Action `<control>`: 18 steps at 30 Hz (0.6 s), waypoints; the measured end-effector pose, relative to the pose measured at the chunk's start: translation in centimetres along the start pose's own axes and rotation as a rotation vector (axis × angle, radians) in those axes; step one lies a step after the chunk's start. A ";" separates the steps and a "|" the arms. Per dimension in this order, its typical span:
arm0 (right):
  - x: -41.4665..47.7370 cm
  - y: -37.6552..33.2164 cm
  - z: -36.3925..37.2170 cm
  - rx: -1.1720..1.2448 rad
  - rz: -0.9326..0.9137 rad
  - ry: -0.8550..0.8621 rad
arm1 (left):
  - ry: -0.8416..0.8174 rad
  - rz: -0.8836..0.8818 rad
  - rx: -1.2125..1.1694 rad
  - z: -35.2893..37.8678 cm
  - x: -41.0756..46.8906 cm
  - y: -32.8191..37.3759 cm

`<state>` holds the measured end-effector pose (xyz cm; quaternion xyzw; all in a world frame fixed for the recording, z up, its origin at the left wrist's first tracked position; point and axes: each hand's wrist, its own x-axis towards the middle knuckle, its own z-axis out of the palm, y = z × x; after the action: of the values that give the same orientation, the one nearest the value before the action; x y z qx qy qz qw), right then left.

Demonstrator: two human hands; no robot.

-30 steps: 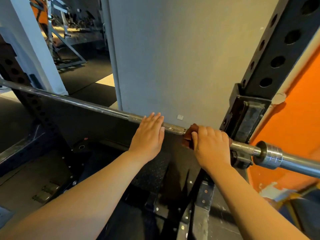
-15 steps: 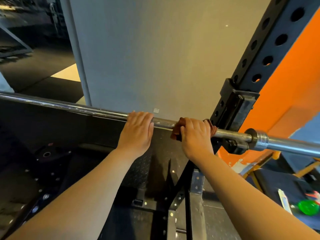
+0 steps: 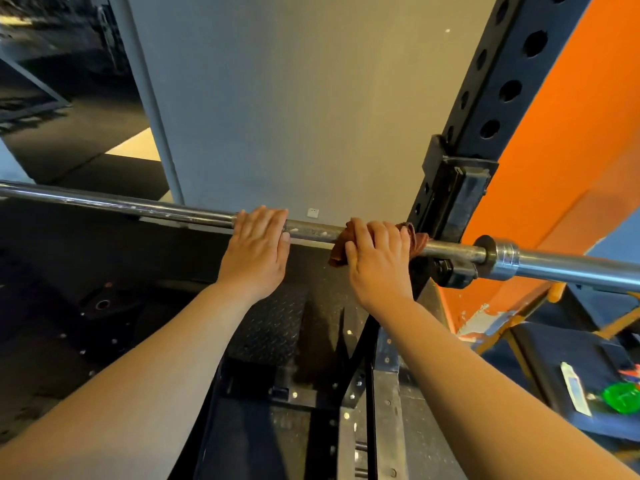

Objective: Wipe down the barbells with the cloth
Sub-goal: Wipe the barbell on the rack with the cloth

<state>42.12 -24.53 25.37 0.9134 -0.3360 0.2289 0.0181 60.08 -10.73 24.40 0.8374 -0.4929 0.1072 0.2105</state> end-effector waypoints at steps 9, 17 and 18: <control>-0.3 0.5 -0.3 0.012 0.074 0.000 | -0.110 -0.130 -0.040 -1.3 0.1 2.0; 0.5 2.6 -1.1 -0.059 0.038 -0.009 | -0.077 -0.114 -0.045 -0.8 0.1 1.4; 0.5 1.7 -0.9 -0.043 0.085 0.009 | -0.075 -0.113 -0.045 -0.7 0.1 1.4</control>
<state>41.05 -26.00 26.15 0.8967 -0.3792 0.2264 0.0296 58.91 -11.09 25.43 0.8623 -0.4548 0.0529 0.2163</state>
